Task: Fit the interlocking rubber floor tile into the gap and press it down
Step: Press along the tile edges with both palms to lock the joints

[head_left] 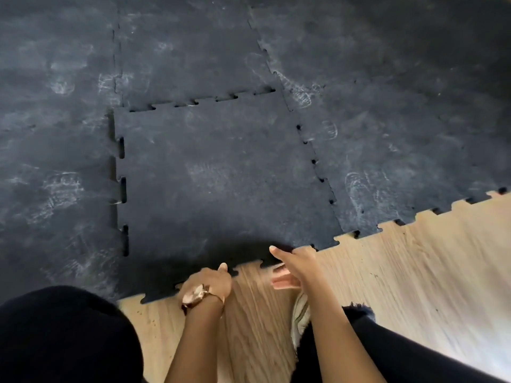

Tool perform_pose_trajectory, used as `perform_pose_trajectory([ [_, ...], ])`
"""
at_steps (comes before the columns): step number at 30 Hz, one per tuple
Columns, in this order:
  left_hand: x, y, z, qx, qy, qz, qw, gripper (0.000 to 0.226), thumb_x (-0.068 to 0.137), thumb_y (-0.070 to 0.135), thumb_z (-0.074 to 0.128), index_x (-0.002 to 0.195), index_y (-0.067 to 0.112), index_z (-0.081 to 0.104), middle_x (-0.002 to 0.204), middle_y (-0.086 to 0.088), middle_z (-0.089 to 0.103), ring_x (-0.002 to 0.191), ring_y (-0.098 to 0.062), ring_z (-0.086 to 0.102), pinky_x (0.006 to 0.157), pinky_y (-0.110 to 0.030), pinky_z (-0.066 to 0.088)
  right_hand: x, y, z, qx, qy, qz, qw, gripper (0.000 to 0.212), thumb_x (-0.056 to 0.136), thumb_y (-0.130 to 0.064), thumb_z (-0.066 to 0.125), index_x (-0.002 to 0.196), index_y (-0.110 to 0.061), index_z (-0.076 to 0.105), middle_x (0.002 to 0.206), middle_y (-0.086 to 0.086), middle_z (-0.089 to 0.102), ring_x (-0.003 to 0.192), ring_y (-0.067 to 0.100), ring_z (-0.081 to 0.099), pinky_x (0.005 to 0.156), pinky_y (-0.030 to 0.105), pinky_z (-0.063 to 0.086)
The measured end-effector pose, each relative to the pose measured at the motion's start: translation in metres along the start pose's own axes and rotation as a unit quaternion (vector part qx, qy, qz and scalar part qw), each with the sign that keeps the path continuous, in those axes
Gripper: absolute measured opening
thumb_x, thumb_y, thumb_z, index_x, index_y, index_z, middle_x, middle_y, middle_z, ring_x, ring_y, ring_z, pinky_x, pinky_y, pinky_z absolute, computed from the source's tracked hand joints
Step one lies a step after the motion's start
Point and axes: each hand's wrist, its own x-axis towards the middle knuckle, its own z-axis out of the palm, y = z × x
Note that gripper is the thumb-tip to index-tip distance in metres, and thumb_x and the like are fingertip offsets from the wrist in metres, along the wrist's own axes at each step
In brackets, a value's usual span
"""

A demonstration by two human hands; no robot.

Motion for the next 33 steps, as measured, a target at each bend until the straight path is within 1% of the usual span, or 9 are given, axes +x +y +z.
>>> perform_pose_trajectory([
  [3,0.002,0.026,-0.031,0.156,0.017,0.052,0.986,0.054,0.098,0.053,0.029,0.121,0.018,0.063,0.116,-0.008,0.068,0.111,-0.029,0.061,0.088,-0.035,0.046,-0.007,-0.017,-0.012,-0.173,0.022,0.015,0.985,0.038,0.089,-0.042,0.062,0.095,-0.008,0.047,0.085,0.018,0.072,0.069,0.034,0.073,0.069,0.040,0.061],
  [6,-0.001,0.069,-0.039,0.161,0.084,0.162,0.970,0.048,0.098,0.050,0.034,0.114,0.014,0.061,0.112,-0.010,0.067,0.107,-0.033,0.061,0.074,-0.034,0.039,-0.003,-0.029,-0.017,-0.374,0.206,-0.097,0.899,0.035,0.088,-0.042,0.059,0.090,-0.007,0.057,0.085,0.011,0.071,0.078,0.031,0.069,0.062,0.031,0.051],
  [10,0.023,0.125,-0.034,0.092,0.179,0.334,0.921,0.036,0.097,0.042,0.044,0.111,0.011,0.055,0.118,-0.013,0.059,0.111,-0.037,0.054,0.078,-0.042,0.043,0.009,-0.064,-0.040,-0.255,0.321,-0.276,0.869,0.036,0.096,-0.031,0.049,0.069,-0.009,0.060,0.071,0.007,0.064,0.071,0.031,0.057,0.059,0.031,0.036],
  [13,0.064,0.152,-0.023,0.117,0.183,0.398,0.891,0.043,0.097,0.041,0.045,0.127,0.010,0.047,0.143,-0.018,0.041,0.131,-0.037,0.040,0.102,-0.045,0.037,0.051,-0.084,-0.052,-0.207,0.338,-0.360,0.845,0.031,0.101,-0.029,0.042,0.110,-0.007,0.062,0.115,0.014,0.063,0.111,0.030,0.054,0.081,0.037,0.041],
  [16,0.102,0.163,-0.015,0.149,0.185,0.370,0.898,0.062,0.099,0.048,0.038,0.147,0.009,0.029,0.160,-0.020,0.013,0.148,-0.035,0.010,0.119,-0.050,0.011,0.100,-0.101,-0.064,-0.236,0.323,-0.379,0.835,0.046,0.102,-0.036,0.038,0.132,-0.003,0.050,0.145,0.018,0.042,0.143,0.032,0.025,0.110,0.040,0.029],
  [20,0.131,0.162,-0.003,0.106,0.231,0.299,0.920,0.077,0.096,0.059,0.027,0.154,0.012,0.010,0.162,-0.017,0.002,0.150,-0.032,-0.003,0.120,-0.050,-0.004,0.150,-0.113,-0.077,-0.334,0.279,-0.417,0.798,0.060,0.102,-0.043,0.033,0.147,-0.004,0.030,0.158,0.014,0.024,0.150,0.032,0.005,0.121,0.047,0.011],
  [25,0.137,0.164,0.012,0.121,0.310,0.291,0.897,0.078,0.095,0.061,0.023,0.154,0.012,0.012,0.161,-0.019,0.008,0.149,-0.035,0.003,0.119,-0.051,-0.003,0.180,-0.109,-0.074,-0.390,0.388,-0.306,0.777,0.069,0.099,-0.054,0.016,0.154,-0.018,-0.002,0.164,0.006,-0.007,0.149,0.029,-0.011,0.117,0.057,-0.009],
  [31,0.140,0.201,0.007,0.051,0.314,0.221,0.922,0.063,0.092,0.047,0.036,0.135,0.001,0.042,0.148,-0.026,0.033,0.143,-0.042,0.021,0.117,-0.058,0.012,0.184,-0.114,-0.075,-0.466,0.352,-0.232,0.778,0.068,0.095,-0.057,0.009,0.154,-0.026,-0.005,0.164,0.003,-0.010,0.148,0.033,-0.013,0.109,0.072,-0.006],
  [33,0.142,0.211,0.007,0.029,0.330,0.202,0.922,0.068,0.095,0.050,0.035,0.143,0.003,0.032,0.151,-0.024,0.031,0.145,-0.039,0.019,0.118,-0.055,0.011,0.182,-0.116,-0.075,-0.467,0.345,-0.232,0.780,0.068,0.095,-0.058,0.009,0.154,-0.027,-0.004,0.164,0.002,-0.006,0.149,0.034,-0.011,0.109,0.072,-0.006],
])
